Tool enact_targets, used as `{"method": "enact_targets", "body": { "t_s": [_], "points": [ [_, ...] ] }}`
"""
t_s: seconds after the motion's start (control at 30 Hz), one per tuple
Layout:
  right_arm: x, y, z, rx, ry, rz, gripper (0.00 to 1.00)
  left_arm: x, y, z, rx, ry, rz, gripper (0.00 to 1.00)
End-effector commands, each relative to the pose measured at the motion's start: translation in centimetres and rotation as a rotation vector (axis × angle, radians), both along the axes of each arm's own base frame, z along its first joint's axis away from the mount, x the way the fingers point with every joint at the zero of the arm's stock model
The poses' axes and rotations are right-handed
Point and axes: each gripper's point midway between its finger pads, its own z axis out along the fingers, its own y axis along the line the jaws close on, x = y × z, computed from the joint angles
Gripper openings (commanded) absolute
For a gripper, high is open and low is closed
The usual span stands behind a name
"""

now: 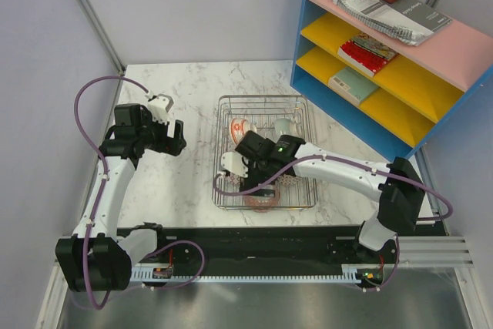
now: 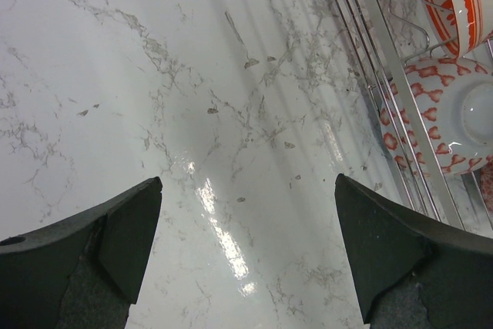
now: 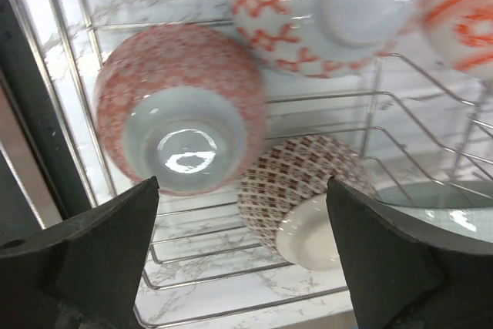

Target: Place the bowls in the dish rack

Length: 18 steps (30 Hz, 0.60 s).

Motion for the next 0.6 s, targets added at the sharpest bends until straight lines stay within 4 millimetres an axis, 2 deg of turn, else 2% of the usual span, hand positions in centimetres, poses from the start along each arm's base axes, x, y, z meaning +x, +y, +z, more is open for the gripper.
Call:
{"method": "enact_targets", "body": {
  "t_s": [0.0,0.03,0.07,0.1,0.13,0.17,0.23,0.27,0.3,0.33,0.37,0.4,0.43,0.47,0.5,0.53,0.57],
  "points": [
    [4.8,0.9,8.9,0.251,-0.191,-0.148,0.98,0.4,-0.8,2.1,-0.009,-0.076,-0.071,1.0],
    [5.8,0.2,10.0,0.29,-0.198,-0.186,0.98,0.2,-1.2,2.3,-0.026,-0.08,-0.095,1.0],
    [6.3,0.0,12.1,0.357,-0.225,-0.204,0.98,0.1,-1.4,2.6,-0.029,-0.091,-0.11,1.0],
    [6.7,-0.5,13.4,0.399,-0.235,-0.234,0.98,0.0,-1.7,3.2,-0.036,-0.109,-0.127,1.0],
    [7.7,-1.5,14.5,0.434,-0.257,-0.274,0.98,-0.1,-2.2,3.6,-0.053,-0.12,-0.154,1.0],
    [7.9,-2.2,16.4,0.485,-0.289,-0.293,0.98,-0.3,-2.6,3.9,-0.058,-0.128,-0.175,1.0],
    [8.5,-4.0,17.5,0.508,-0.318,-0.335,0.98,-0.6,-3.2,4.8,-0.08,-0.154,-0.212,1.0],
    [8.3,-5.0,18.9,0.545,-0.35,-0.349,0.98,-0.7,-3.4,5.2,-0.083,-0.168,-0.226,1.0],
    [8.3,-5.8,18.9,0.549,-0.356,-0.366,0.98,-0.7,-3.7,6.0,-0.09,-0.187,-0.24,1.0],
    [8.2,-7.4,20.2,0.581,-0.39,-0.396,0.98,-0.9,-3.8,6.6,-0.094,-0.206,-0.249,1.0],
    [8.4,-8.3,20.9,0.602,-0.416,-0.417,0.98,-1.0,-4.0,7.4,-0.096,-0.227,-0.258,1.0],
    [8.4,-9.2,20.8,0.607,-0.429,-0.441,0.98,-1.2,-4.2,7.8,-0.103,-0.239,-0.273,1.0],
    [8.3,-11.0,22.2,0.647,-0.467,-0.481,0.98,-1.5,-4.4,8.6,-0.104,-0.264,-0.282,1.0],
    [8.3,-11.9,22.8,0.671,-0.489,-0.5,0.98,-1.6,-4.5,9.2,-0.105,-0.285,-0.289,1.0],
    [8.0,-12.5,22.7,0.683,-0.489,-0.512,0.98,-1.8,-4.7,9.7,-0.112,-0.299,-0.301,1.0],
    [7.7,-14.3,23.9,0.714,-0.532,-0.547,0.98,-2.2,-4.9,10.3,-0.113,-0.323,-0.31,1.0],
    [7.4,-15.1,24.3,0.729,-0.551,-0.562,0.98,-2.5,-5.0,10.6,-0.113,-0.337,-0.32,1.0]
  ]
}}
